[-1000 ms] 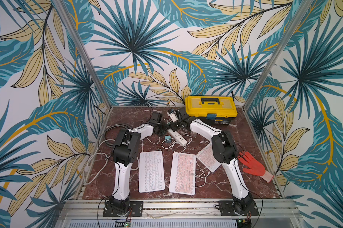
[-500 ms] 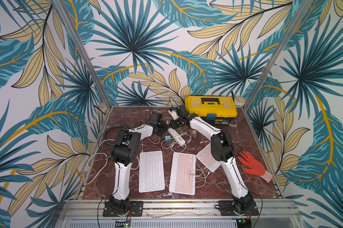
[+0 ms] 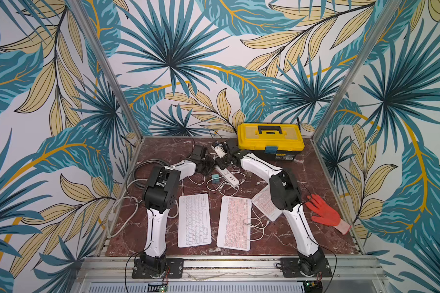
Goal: Unplug the wireless keyboard
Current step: Remove the plug from the socket.
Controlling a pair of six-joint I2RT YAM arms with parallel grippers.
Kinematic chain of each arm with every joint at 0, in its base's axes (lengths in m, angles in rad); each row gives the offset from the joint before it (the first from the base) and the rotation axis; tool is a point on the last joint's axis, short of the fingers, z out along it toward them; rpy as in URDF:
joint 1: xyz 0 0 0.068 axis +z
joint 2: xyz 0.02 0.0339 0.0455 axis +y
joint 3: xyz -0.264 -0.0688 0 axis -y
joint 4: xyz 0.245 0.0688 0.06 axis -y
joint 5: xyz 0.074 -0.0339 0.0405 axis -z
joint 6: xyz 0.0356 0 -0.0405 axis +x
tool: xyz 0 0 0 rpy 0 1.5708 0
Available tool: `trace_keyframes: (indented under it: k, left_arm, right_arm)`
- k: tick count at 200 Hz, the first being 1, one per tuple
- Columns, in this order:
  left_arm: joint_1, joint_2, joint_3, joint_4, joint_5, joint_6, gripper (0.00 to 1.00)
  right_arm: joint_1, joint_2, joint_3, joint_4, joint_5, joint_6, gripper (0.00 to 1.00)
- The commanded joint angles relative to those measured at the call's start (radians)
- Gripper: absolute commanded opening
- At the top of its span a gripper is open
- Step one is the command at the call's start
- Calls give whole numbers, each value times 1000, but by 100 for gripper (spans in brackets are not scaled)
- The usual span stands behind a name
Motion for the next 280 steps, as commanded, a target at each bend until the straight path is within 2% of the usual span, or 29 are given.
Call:
trace_keyframes:
  k: [1,28,42,56,86,111,134,149,161,179,189,229,250,280]
  left_arm:
    - [16,74,-71,-156,-46,1,26]
    - [22,67,-79,-155,-49,9,26]
    - [22,69,-79,-155,-47,15,26]
    - [20,67,-84,-156,-49,17,26]
    - [20,68,-104,-156,-39,-3,26]
    - [19,66,-108,-156,-42,4,26]
    - [20,65,-109,-154,-39,6,26]
    - [20,65,-109,-155,-41,7,26]
    - [19,66,-108,-156,-41,6,26]
    - [24,66,-107,-156,-35,0,26]
    - [27,66,-105,-154,-35,1,26]
    - [29,65,-109,-155,-31,4,26]
    - [30,63,-115,-155,-33,6,26]
    - [30,66,-126,-155,-30,6,26]
  right_arm:
    - [32,-110,-180,298,-75,58,16]
    - [29,-138,-283,393,-63,139,15]
    - [26,-139,-283,390,-72,160,15]
    - [18,-108,-185,273,-102,168,15]
    - [-16,40,192,-177,-127,169,15]
    - [-58,104,308,-290,-168,205,15]
    - [-64,143,382,-377,-141,175,15]
    - [-61,122,348,-359,-109,159,15]
    - [-52,67,255,-286,-91,134,15]
    - [-6,-47,39,-78,-54,-5,16]
    - [20,-86,-29,10,-27,-66,16]
    - [44,-94,-46,48,22,-142,16]
    - [24,-81,-3,5,-14,-63,16]
    - [-59,-47,62,-18,-279,188,16]
